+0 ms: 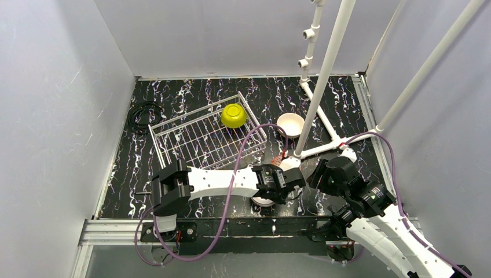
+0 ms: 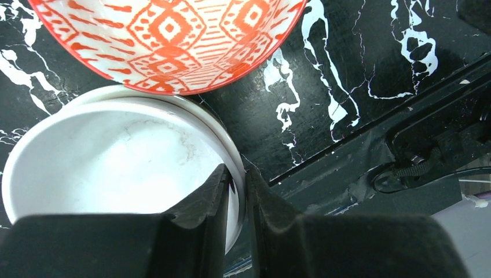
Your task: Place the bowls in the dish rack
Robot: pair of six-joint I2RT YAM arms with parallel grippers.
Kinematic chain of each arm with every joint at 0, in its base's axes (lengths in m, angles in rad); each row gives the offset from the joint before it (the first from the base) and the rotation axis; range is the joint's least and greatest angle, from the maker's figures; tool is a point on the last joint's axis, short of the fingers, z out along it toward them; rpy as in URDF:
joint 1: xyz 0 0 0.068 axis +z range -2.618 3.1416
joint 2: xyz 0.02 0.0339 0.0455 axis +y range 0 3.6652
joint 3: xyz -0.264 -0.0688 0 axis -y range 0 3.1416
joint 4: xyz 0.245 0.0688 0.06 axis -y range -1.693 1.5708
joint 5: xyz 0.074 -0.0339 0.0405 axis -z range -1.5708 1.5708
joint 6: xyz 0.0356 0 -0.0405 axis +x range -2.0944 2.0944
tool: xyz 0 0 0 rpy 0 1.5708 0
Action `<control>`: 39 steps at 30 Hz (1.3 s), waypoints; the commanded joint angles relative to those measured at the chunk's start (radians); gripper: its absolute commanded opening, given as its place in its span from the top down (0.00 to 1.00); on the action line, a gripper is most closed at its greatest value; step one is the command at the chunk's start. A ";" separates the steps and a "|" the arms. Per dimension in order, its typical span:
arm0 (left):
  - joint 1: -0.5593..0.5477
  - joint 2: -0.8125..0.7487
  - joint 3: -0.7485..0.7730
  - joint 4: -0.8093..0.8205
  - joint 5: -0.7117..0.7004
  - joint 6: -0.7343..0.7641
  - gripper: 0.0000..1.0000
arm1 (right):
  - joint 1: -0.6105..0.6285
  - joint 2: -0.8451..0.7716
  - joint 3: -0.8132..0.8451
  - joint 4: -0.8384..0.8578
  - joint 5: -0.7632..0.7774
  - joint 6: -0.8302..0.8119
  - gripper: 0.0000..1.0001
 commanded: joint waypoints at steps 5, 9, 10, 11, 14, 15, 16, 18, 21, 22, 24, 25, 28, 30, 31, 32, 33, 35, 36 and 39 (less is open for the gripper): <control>0.006 -0.079 0.032 -0.027 0.027 0.005 0.89 | 0.005 -0.008 0.050 0.018 0.022 -0.003 0.34; 0.008 -0.084 0.029 -0.032 0.034 -0.005 0.89 | 0.005 -0.002 0.055 0.021 0.020 -0.008 0.34; 0.010 -0.085 0.028 -0.033 0.039 -0.008 0.89 | 0.005 -0.003 0.056 0.022 0.021 -0.009 0.34; 0.013 -0.086 0.028 -0.033 0.046 -0.013 0.89 | 0.006 -0.002 0.056 0.024 0.021 -0.009 0.34; 0.028 -0.091 0.019 -0.025 0.087 -0.032 0.87 | 0.005 -0.002 0.057 0.024 0.021 -0.011 0.34; 0.036 -0.094 0.010 -0.015 0.123 -0.040 0.85 | 0.005 -0.003 0.057 0.024 0.020 -0.011 0.34; 0.047 -0.097 -0.001 -0.005 0.148 -0.049 0.83 | 0.005 -0.003 0.057 0.024 0.020 -0.012 0.34; 0.061 -0.102 -0.025 0.015 0.176 -0.061 0.81 | 0.005 -0.005 0.058 0.022 0.020 -0.013 0.34; 0.072 -0.103 -0.042 0.025 0.191 -0.067 0.79 | 0.006 -0.010 0.056 0.021 0.022 -0.013 0.34; 0.074 -0.100 -0.043 0.026 0.195 -0.067 0.78 | 0.005 -0.011 0.055 0.021 0.022 -0.013 0.34; 0.074 -0.093 -0.042 0.025 0.202 -0.063 0.79 | 0.005 -0.015 0.053 0.018 0.021 -0.013 0.34; 0.074 -0.089 -0.041 0.023 0.205 -0.061 0.81 | 0.005 -0.019 0.053 0.018 0.022 -0.013 0.34; 0.074 -0.086 -0.038 0.018 0.210 -0.057 0.89 | 0.005 -0.024 0.052 0.015 0.022 -0.012 0.34; 0.074 -0.091 -0.031 0.005 0.203 -0.051 0.95 | 0.005 -0.027 0.054 0.012 0.023 -0.013 0.34; 0.073 -0.095 -0.025 -0.002 0.197 -0.046 0.99 | 0.005 -0.028 0.055 0.011 0.022 -0.012 0.34; 0.074 -0.098 -0.020 -0.012 0.190 -0.041 1.00 | 0.005 -0.029 0.055 0.012 0.023 -0.012 0.34; 0.074 -0.103 -0.014 -0.023 0.183 -0.036 1.00 | 0.005 -0.030 0.056 0.012 0.023 -0.011 0.34; 0.073 -0.110 -0.006 -0.041 0.171 -0.026 1.00 | 0.005 -0.034 0.057 0.014 0.026 -0.009 0.34; 0.074 -0.115 -0.002 -0.050 0.170 -0.018 1.00 | 0.006 -0.036 0.058 0.015 0.028 -0.008 0.34; 0.074 -0.132 0.017 -0.064 0.196 0.010 1.00 | 0.006 -0.043 0.057 0.025 0.032 -0.005 0.34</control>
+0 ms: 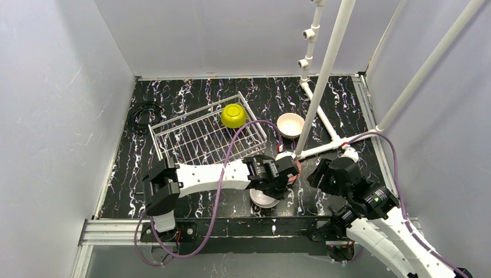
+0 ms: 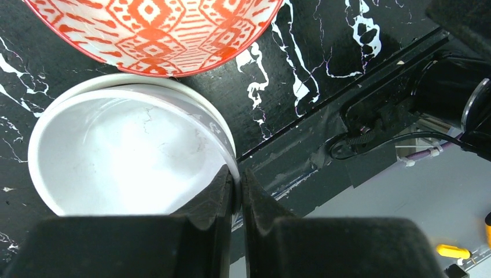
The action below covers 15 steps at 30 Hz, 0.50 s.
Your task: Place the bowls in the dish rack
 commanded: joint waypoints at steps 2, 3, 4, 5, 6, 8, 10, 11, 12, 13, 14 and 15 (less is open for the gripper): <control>0.005 -0.069 0.051 -0.076 0.012 0.063 1.00 | 0.005 -0.018 0.045 0.033 0.031 -0.001 0.34; 0.006 -0.077 0.061 -0.085 0.015 0.069 1.00 | 0.005 -0.018 0.046 0.038 0.031 0.000 0.34; 0.008 -0.086 0.066 -0.091 0.015 0.076 1.00 | 0.005 -0.018 0.048 0.043 0.032 0.000 0.34; 0.011 -0.101 0.069 -0.096 0.014 0.081 1.00 | 0.005 -0.018 0.050 0.048 0.032 0.001 0.34; 0.016 -0.112 0.069 -0.099 0.015 0.086 1.00 | 0.006 -0.019 0.051 0.053 0.032 0.002 0.34; 0.028 -0.141 0.064 -0.099 0.015 0.094 1.00 | 0.006 -0.020 0.055 0.061 0.036 0.004 0.34; 0.046 -0.170 0.058 -0.099 0.020 0.098 1.00 | 0.005 -0.025 0.058 0.066 0.042 0.010 0.34; 0.061 -0.184 0.053 -0.098 0.027 0.098 1.00 | 0.005 -0.029 0.059 0.066 0.046 0.013 0.34; 0.068 -0.203 0.046 -0.092 0.032 0.099 1.00 | 0.006 -0.033 0.061 0.067 0.049 0.015 0.34; 0.079 -0.222 0.036 -0.082 0.043 0.100 1.00 | 0.006 -0.039 0.062 0.068 0.051 0.016 0.34; 0.094 -0.239 0.029 -0.071 0.055 0.101 1.00 | 0.006 -0.045 0.063 0.068 0.055 0.017 0.34; 0.110 -0.259 0.020 -0.056 0.069 0.101 1.00 | 0.005 -0.050 0.065 0.067 0.059 0.019 0.34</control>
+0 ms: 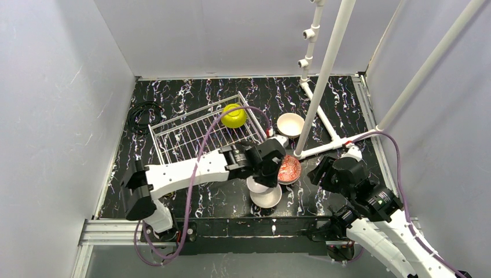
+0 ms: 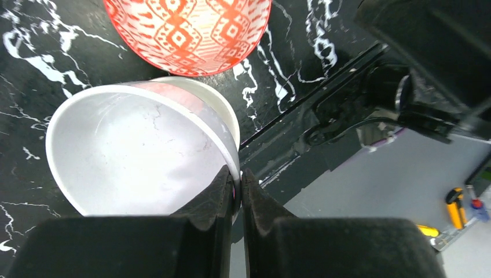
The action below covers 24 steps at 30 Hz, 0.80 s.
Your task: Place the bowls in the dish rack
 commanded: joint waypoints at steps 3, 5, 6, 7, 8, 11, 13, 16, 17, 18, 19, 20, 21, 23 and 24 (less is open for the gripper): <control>0.102 -0.157 -0.018 0.052 0.066 0.023 1.00 | 0.005 -0.036 0.059 0.037 0.052 0.020 0.34; 0.147 -0.185 -0.007 0.069 0.114 0.030 1.00 | 0.005 -0.034 0.065 0.043 0.063 0.024 0.34; 0.172 -0.194 0.003 0.077 0.126 0.037 1.00 | 0.005 -0.030 0.067 0.049 0.070 0.025 0.34; 0.194 -0.198 0.015 0.081 0.130 0.044 1.00 | 0.005 -0.026 0.069 0.057 0.081 0.027 0.33; 0.220 -0.204 0.026 0.086 0.131 0.051 1.00 | 0.006 -0.020 0.069 0.069 0.092 0.027 0.34; 0.302 -0.216 0.041 0.118 0.114 0.062 1.00 | 0.005 -0.016 0.063 0.140 0.113 0.012 0.34; 0.369 -0.227 0.031 0.163 0.112 0.050 1.00 | 0.005 -0.018 0.067 0.185 0.143 0.007 0.33; 0.474 -0.238 -0.005 0.252 0.133 0.028 1.00 | 0.005 -0.005 0.091 0.233 0.218 -0.016 0.30; 0.501 -0.238 -0.019 0.284 0.134 0.017 1.00 | 0.005 0.009 0.105 0.240 0.238 -0.032 0.29; 0.531 -0.236 -0.033 0.307 0.140 0.000 1.00 | 0.006 0.022 0.120 0.245 0.258 -0.051 0.29; 0.561 -0.233 -0.055 0.336 0.157 -0.022 1.00 | 0.005 0.036 0.145 0.249 0.274 -0.069 0.28; 0.591 -0.230 -0.075 0.370 0.186 -0.057 1.00 | 0.006 0.048 0.162 0.254 0.289 -0.088 0.28; 0.622 -0.229 -0.099 0.414 0.222 -0.092 1.00 | 0.006 0.058 0.175 0.260 0.299 -0.108 0.28; 0.684 -0.228 -0.148 0.510 0.283 -0.175 1.00 | 0.006 0.070 0.193 0.277 0.311 -0.139 0.28; 0.706 -0.225 -0.167 0.554 0.306 -0.208 1.00 | 0.006 0.071 0.199 0.283 0.318 -0.146 0.28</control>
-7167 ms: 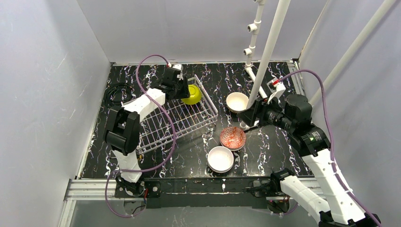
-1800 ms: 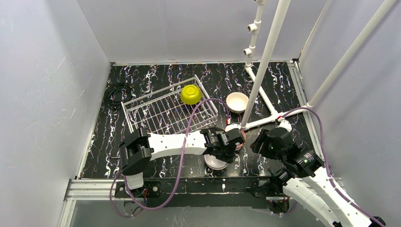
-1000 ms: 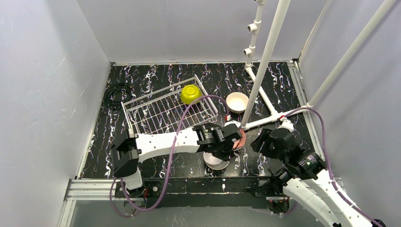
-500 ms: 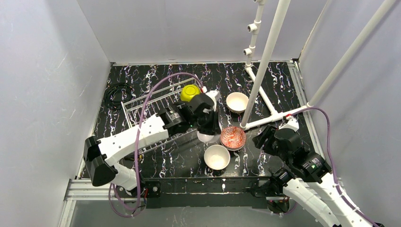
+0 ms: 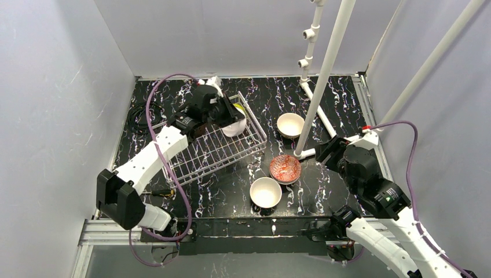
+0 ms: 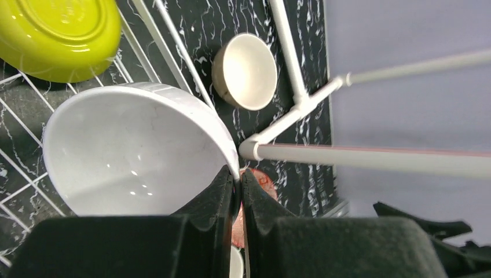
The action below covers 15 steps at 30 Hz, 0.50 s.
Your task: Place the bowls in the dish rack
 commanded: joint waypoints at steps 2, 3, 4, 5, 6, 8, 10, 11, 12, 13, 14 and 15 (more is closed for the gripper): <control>0.106 -0.017 -0.089 0.257 0.172 -0.195 1.00 | 0.006 0.021 0.072 0.095 0.104 -0.085 0.27; 0.115 -0.006 -0.095 0.281 0.190 -0.216 1.00 | 0.005 0.021 0.074 0.096 0.110 -0.086 0.27; 0.122 0.007 -0.101 0.305 0.205 -0.238 1.00 | 0.005 0.022 0.075 0.097 0.117 -0.088 0.27; 0.126 0.018 -0.111 0.332 0.220 -0.261 1.00 | 0.005 0.024 0.077 0.095 0.123 -0.089 0.27; 0.128 0.034 -0.117 0.348 0.235 -0.288 1.00 | 0.005 0.025 0.078 0.095 0.127 -0.091 0.26; 0.130 0.060 -0.120 0.378 0.253 -0.322 1.00 | 0.005 0.030 0.079 0.099 0.130 -0.097 0.26; 0.127 0.082 -0.129 0.431 0.276 -0.365 1.00 | 0.005 0.036 0.078 0.107 0.130 -0.105 0.26; 0.127 0.088 -0.141 0.460 0.280 -0.390 1.00 | 0.005 0.038 0.075 0.112 0.128 -0.108 0.26; 0.127 0.096 -0.151 0.485 0.278 -0.408 1.00 | 0.005 0.038 0.071 0.117 0.127 -0.109 0.26; 0.127 0.101 -0.158 0.496 0.272 -0.413 1.00 | 0.006 0.037 0.066 0.122 0.125 -0.110 0.25; 0.127 0.103 -0.163 0.500 0.268 -0.415 1.00 | 0.005 0.036 0.062 0.126 0.124 -0.110 0.25; 0.127 0.105 -0.173 0.501 0.268 -0.417 1.00 | 0.005 0.036 0.059 0.126 0.123 -0.110 0.24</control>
